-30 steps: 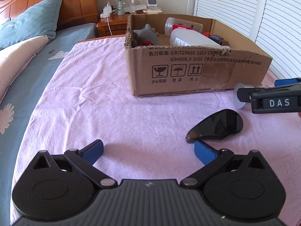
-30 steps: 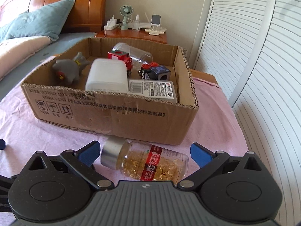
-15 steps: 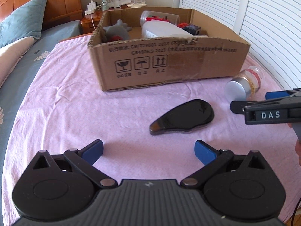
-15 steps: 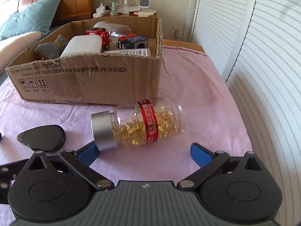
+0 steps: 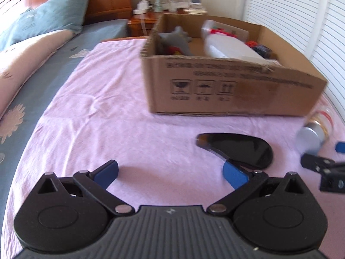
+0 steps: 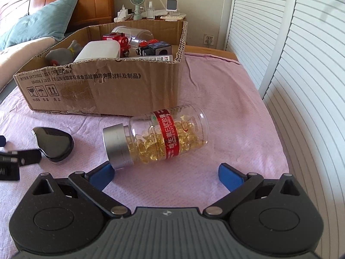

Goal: Organize rigid objects
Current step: 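Grasp the black oval object with the left tool while the right tool grasps the capsule jar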

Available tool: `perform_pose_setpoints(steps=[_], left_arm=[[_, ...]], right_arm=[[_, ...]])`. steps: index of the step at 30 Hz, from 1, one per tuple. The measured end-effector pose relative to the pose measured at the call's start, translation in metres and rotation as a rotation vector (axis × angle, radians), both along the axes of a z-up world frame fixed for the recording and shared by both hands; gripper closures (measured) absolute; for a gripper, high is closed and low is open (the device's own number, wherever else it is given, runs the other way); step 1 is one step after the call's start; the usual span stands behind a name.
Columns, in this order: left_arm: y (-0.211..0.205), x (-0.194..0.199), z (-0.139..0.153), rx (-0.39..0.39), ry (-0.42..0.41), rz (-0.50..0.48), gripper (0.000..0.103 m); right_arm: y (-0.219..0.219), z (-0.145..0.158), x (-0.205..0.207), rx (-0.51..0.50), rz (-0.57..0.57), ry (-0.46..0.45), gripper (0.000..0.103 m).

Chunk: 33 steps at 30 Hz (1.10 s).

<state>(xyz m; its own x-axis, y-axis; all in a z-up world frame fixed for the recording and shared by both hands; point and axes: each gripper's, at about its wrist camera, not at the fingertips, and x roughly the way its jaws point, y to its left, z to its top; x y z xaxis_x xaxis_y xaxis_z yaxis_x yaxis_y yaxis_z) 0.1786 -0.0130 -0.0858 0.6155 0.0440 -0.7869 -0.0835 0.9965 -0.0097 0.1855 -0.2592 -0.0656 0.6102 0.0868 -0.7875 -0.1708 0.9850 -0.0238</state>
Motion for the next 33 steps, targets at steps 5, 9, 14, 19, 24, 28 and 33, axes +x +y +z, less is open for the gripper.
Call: perform_pose_setpoints(steps=[5,9,14,19,24,28,33], left_arm=[[-0.02,-0.006,0.0,-0.006,-0.011,-0.136,0.001],[-0.036,-0.009,-0.001,0.008,-0.044,-0.224,0.001],[-0.038,-0.002,-0.004,-0.009,-0.071,-0.234,0.0],[-0.044,0.003,-0.006,-0.01,-0.099,-0.237,0.001],[-0.049,0.007,-0.007,-0.01,-0.113,-0.236,0.0],[-0.051,0.008,-0.008,-0.011,-0.121,-0.238,0.001],[-0.051,0.01,-0.006,-0.015,-0.13,-0.27,0.01]], right_arm=[[-0.002,-0.001,-0.001,0.002,0.019,-0.004,0.0],[-0.005,-0.001,-0.004,0.005,0.052,-0.009,0.0],[-0.01,-0.001,-0.008,0.009,0.094,-0.015,0.0],[-0.01,-0.001,-0.008,0.01,0.102,-0.018,0.0],[-0.01,-0.001,-0.009,0.012,0.107,-0.023,0.0],[-0.011,-0.001,-0.009,0.013,0.112,-0.024,0.0],[-0.01,-0.002,-0.01,0.012,0.112,-0.026,0.0]])
